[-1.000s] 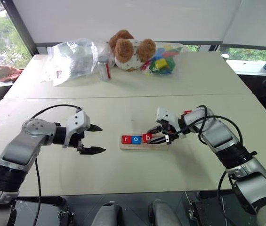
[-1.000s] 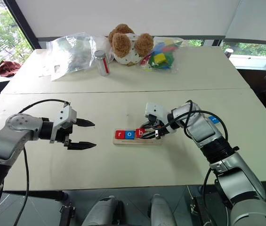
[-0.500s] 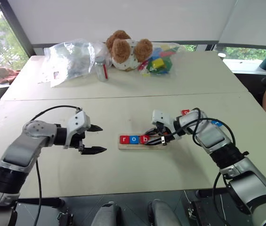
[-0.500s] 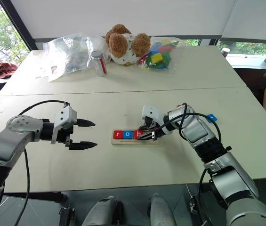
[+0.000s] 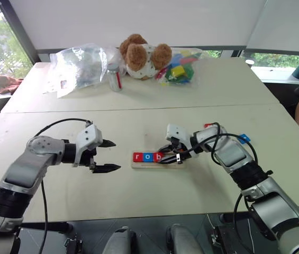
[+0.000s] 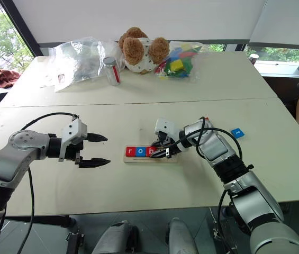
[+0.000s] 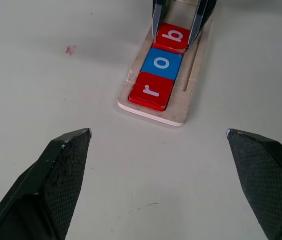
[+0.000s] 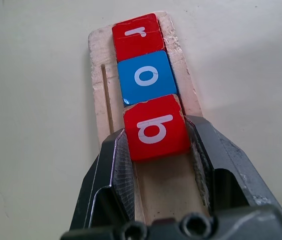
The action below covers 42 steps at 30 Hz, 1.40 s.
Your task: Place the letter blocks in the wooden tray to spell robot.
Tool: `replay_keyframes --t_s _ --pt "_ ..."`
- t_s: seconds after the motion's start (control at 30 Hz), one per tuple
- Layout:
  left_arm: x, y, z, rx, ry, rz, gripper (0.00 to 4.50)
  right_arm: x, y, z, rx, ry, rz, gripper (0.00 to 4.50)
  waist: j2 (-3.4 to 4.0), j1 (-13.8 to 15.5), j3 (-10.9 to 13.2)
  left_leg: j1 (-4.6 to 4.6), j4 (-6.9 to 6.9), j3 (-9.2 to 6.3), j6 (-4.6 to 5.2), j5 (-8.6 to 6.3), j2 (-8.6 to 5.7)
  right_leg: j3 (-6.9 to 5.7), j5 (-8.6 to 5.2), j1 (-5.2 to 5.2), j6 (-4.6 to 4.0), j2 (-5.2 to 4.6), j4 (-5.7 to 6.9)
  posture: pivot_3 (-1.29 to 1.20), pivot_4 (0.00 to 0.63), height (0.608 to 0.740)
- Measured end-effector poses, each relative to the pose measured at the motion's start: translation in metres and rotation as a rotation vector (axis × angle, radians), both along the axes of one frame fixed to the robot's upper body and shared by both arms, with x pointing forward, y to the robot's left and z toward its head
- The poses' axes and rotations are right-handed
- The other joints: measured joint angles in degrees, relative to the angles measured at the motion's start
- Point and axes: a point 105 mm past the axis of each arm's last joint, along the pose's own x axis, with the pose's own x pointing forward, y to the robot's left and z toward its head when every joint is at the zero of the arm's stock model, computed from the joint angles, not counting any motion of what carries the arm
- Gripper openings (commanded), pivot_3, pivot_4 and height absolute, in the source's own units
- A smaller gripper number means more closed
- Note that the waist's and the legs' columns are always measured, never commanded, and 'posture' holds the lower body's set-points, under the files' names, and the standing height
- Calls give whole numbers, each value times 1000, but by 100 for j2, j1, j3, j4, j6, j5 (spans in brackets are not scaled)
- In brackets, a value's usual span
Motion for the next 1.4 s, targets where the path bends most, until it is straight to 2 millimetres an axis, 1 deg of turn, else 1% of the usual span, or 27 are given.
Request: replay_keyframes --t_s 0.03,0.07,0.1,0.13,0.17,0.2,0.33,0.4,0.47,0.5,0.57,0.63,0.67,0.7,0.73,0.8,0.83,0.9,0.97,1.07,1.17,1.27,1.4 --pt "0 0 0 0 0 1 4500 0 0 0 0 0 0 2188 0 1 0 0 0 0 0 0 0 0 0 0 0 0 0 0 150 740" --pt "0 0 0 0 -1 1 4500 0 0 0 1 -2 0 2563 0 2 0 0 0 0 0 0 0 0 0 0 0 0 0 0 150 740" --pt "0 0 0 0 -1 1 4500 0 1 1 2 -6 -4 3150 0 1 0 0 0 0 0 0 0 0 0 0 0 0 0 0 150 740" --pt "0 0 0 -1 -1 1 4500 1 1 1 5 -9 -10 3489 0 0 0 0 0 0 0 0 0 0 0 0 0 0 0 0 150 740" --pt "0 -1 0 -3 -2 0 4500 2 2 1 8 -11 -18 4154 0 0 0 0 0 0 0 0 0 0 0 0 0 0 0 0 150 740" --pt "0 -1 0 -4 -2 0 4500 2 2 1 11 -11 -25 4471 0 1 0 0 0 0 -2 1 0 0 0 0 0 0 0 0 150 740" --pt "1 -1 0 -8 -2 2 4500 5 2 10 43 -31 -49 4471 0 3 0 0 0 0 -5 3 0 0 0 0 0 0 0 0 150 740" --pt "2 -2 0 -13 -2 2 4500 6 1 18 69 -44 -65 4471 0 3 0 0 0 0 -5 3 0 0 0 0 0 0 0 0 150 740" --pt "2 -3 1 -19 -4 -1 4500 10 -1 32 112 -66 -103 4471 0 5 0 0 0 0 -5 3 0 0 0 0 0 -1 0 0 150 740" --pt "2 -5 2 -27 -5 -3 4500 14 -5 43 144 -88 -155 4471 0 11 0 -2 0 -1 -5 3 0 1 0 0 0 -2 1 0 150 740" --pt "0 -12 6 -59 -7 -19 4500 31 -25 69 212 -170 -334 4471 -1 29 0 -4 0 -4 -5 3 0 0 0 0 0 -5 0 0 150 740" --pt "-4 -18 13 -88 -15 -34 4500 46 -52 90 272 -249 -535 4471 -3 34 -2 -5 0 -6 -7 3 -1 1 0 0 0 -7 0 0 150 740" --pt "-5 -21 19 -103 -27 -36 4500 54 -73 99 300 -305 -689 4471 -4 32 -3 -5 -4 -7 -11 6 -1 1 0 -1 0 -7 -1 0 150 740" --pt "-5 -22 21 -108 -33 -39 4500 57 -85 101 307 -332 -773 4471 -4 28 -3 -4 -4 -7 -13 6 -1 1 0 -1 0 -7 -1 0 150 740" --pt "-6 -25 24 -120 -38 -44 4500 58 -102 100 320 -363 -884 4471 -4 32 -4 -5 -7 -9 -13 7 -1 1 0 -1 0 -7 -1 0 150 740" --pt "-5 -33 30 -146 -48 -57 4500 57 -129 88 346 -386 -1101 4471 -6 28 -5 -5 -8 -10 -15 8 -1 1 0 -2 0 -6 2 0 150 740" --pt "-4 -37 34 -157 -57 -64 4500 55 -140 73 343 -365 -1200 4471 -6 18 -5 -6 -7 -5 -17 9 -1 5 0 -3 0 -5 3 0 150 740" --pt "-2 -44 42 -176 -82 -86 4500 50 -148 49 338 -322 -1315 4471 -4 -14 -5 -4 -5 7 -18 10 -3 14 1 -6 0 -2 8 0 150 740" --pt "0 -52 49 -196 -101 -106 4500 47 -149 32 324 -300 -1369 4471 -2 -37 -5 5 -5 13 -17 11 -3 20 1 -6 1 3 18 0 150 740" --pt "4 -58 46 -202 -86 -119 4500 50 -149 28 330 -316 -1392 4471 -1 -36 -5 19 -6 13 -5 4 -1 21 1 -2 0 9 30 0 150 740" --pt "10 -56 42 -199 -75 -104 4500 56 -149 23 324 -336 -1383 4471 -1 -35 -5 22 -7 13 6 -2 0 18 0 0 0 12 31 0 150 740" --pt "13 -58 44 -201 -94 -103 4500 62 -150 9 304 -308 -1394 4471 -1 -35 -5 22 -6 15 5 -1 -1 18 0 1 0 13 30 0 150 740" --pt "15 -59 44 -205 -101 -95 4500 70 -148 4 322 -282 -1393 4471 -1 -31 -5 23 -7 13 0 2 0 20 0 2 0 10 30 0 150 740"
